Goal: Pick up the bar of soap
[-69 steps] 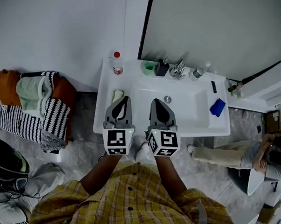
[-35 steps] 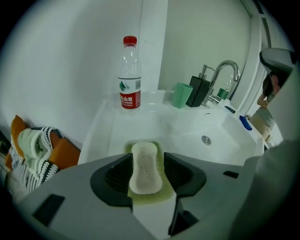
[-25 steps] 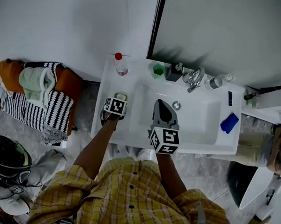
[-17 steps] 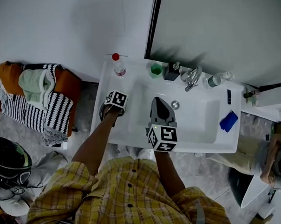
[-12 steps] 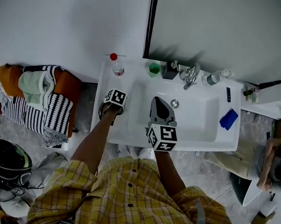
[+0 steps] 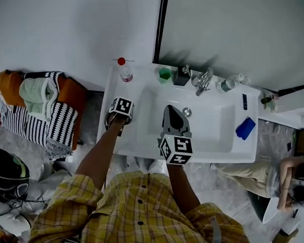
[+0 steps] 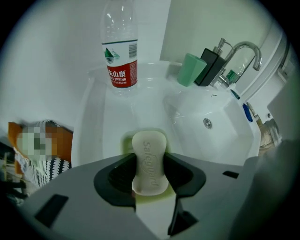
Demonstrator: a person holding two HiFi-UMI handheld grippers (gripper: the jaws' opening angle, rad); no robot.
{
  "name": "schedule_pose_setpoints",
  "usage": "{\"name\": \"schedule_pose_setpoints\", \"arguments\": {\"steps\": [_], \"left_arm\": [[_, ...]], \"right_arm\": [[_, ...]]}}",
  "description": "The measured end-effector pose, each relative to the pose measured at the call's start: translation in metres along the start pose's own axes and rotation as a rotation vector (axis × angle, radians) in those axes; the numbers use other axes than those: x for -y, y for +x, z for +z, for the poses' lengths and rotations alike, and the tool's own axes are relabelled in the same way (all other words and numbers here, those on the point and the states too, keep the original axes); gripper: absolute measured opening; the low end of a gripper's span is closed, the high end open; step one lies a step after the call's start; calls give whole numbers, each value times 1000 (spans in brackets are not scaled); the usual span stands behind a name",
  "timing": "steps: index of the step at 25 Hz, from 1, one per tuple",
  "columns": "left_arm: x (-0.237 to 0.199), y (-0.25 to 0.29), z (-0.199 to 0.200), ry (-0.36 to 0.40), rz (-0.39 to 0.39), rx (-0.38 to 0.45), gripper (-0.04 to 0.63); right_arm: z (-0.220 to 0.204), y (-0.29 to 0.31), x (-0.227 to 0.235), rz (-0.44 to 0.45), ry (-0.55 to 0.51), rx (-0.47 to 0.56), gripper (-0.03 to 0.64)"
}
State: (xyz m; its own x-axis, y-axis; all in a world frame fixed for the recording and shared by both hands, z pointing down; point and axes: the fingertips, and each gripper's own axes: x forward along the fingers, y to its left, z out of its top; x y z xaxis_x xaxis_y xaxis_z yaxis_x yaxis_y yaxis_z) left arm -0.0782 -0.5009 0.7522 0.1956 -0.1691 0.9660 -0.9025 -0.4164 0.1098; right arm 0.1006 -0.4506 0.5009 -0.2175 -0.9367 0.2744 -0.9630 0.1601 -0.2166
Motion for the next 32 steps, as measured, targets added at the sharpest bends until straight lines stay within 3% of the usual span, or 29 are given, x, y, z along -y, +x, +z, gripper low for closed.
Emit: {"name": "schedule_pose_setpoints", "arguments": {"steps": [10, 16, 26, 32], "left_arm": [[20, -94, 4, -46, -5, 362, 190], [51, -164, 8, -1, 0, 667, 190], [85, -294, 7, 36, 66, 1068, 190], [100, -340, -3, 53, 94, 1210, 190]], "right_arm": [[7, -10, -14, 13, -15, 31, 20], [16, -23, -29, 31, -45, 55, 20], [39, -59, -57, 56, -90, 128, 20], [53, -77, -72, 73, -117, 182, 20]]}}
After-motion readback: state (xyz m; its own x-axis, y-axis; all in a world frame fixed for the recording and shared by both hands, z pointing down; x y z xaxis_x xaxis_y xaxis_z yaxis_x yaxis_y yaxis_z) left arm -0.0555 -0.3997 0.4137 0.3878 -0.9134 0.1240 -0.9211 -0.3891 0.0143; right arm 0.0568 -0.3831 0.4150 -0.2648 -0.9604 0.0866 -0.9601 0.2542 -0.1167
